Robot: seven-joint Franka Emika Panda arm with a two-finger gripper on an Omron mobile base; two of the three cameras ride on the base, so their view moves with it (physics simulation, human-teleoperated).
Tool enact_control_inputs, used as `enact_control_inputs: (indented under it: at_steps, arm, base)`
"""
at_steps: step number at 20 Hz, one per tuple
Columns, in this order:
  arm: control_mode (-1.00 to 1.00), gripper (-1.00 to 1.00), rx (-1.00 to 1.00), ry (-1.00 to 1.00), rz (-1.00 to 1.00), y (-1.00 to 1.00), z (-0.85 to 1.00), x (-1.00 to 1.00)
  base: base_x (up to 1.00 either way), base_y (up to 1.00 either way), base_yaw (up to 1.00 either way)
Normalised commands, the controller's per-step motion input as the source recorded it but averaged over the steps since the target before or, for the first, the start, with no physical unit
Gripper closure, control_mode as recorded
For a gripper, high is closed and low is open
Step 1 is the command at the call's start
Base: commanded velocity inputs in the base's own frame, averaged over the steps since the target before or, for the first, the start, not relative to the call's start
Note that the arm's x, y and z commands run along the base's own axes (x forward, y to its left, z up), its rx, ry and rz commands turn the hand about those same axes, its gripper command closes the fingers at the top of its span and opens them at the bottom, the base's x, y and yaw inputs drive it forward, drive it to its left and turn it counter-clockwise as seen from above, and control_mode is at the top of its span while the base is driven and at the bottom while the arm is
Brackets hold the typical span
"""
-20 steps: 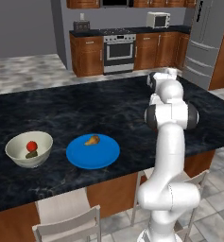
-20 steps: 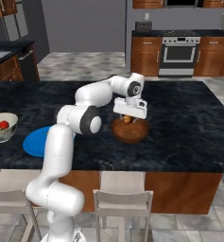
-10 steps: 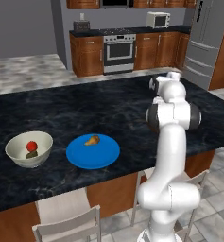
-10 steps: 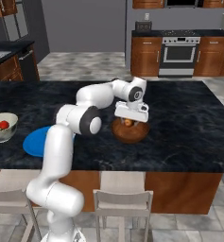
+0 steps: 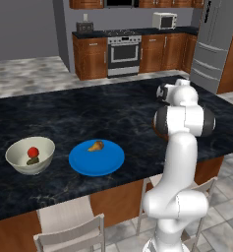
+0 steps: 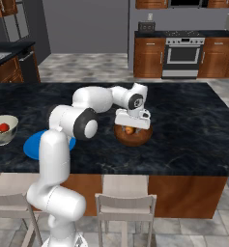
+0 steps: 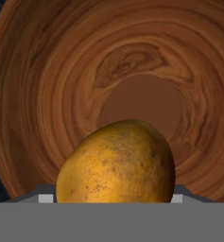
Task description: Take the fruits from the plate on the dining counter and place two fruits in each bowl.
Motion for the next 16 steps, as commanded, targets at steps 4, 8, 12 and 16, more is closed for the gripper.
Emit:
enact_control_inputs:
  at_steps: [4, 8, 12, 16]
  arm:
    - [-1.00, 1.00, 0.00, 0.00, 0.04, 0.04, 0.00, 0.10]
    - [-1.00, 1.00, 0.00, 0.01, 0.01, 0.00, 0.00, 0.25]
    - [-1.00, 1.00, 0.00, 0.02, 0.00, 0.00, -0.01, 0.02]
    - [-1.00, 1.00, 0.00, 0.03, 0.00, -0.02, -0.03, -0.03]
  base:
    - [0.00, 0.00, 0.00]
    - [0.00, 0.00, 0.00]
    - [0.00, 0.00, 0.00]
    - [0.00, 0.00, 0.00]
